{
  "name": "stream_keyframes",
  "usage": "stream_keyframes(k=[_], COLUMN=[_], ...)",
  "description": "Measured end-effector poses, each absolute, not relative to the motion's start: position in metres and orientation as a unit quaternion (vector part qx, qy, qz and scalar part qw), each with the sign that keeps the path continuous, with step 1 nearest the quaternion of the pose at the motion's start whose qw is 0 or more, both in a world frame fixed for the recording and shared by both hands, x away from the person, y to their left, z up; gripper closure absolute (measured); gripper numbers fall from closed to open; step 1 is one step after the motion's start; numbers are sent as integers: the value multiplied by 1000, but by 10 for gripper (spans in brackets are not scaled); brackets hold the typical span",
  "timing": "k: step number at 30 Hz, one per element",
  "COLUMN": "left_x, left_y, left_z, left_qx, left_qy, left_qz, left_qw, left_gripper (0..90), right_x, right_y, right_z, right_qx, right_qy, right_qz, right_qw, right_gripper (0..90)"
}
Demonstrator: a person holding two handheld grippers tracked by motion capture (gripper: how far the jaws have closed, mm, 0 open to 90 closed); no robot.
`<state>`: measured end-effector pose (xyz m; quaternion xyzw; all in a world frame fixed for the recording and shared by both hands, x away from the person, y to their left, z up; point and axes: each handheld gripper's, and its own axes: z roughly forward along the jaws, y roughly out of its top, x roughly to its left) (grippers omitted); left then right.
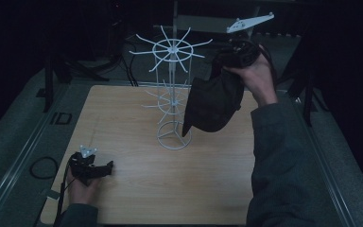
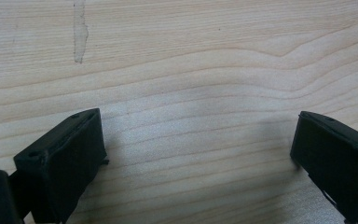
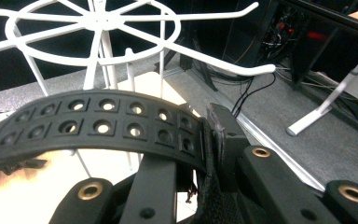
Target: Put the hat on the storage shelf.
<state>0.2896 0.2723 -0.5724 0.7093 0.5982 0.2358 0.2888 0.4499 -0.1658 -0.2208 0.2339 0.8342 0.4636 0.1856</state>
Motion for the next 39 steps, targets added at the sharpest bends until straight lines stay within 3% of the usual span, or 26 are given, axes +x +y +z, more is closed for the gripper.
stream_keyframes(k=[9, 30, 39], left_x=[290, 290, 290], left_y=[272, 272, 272], left_z=[-573, -572, -572], left_qx=[708, 708, 708], left_qy=[599, 599, 600], left_qz=[235, 236, 235], left_qw=[291, 290, 290], left_gripper=[31, 30, 30], right_x=[451, 440, 435], right_y=[-160, -183, -196], right_z=[-229, -227, -225], right_qx=[232, 209, 210], right_qy=[839, 817, 810], right_qz=[456, 509, 521], right_qw=[184, 169, 170], right_gripper=[798, 556, 527])
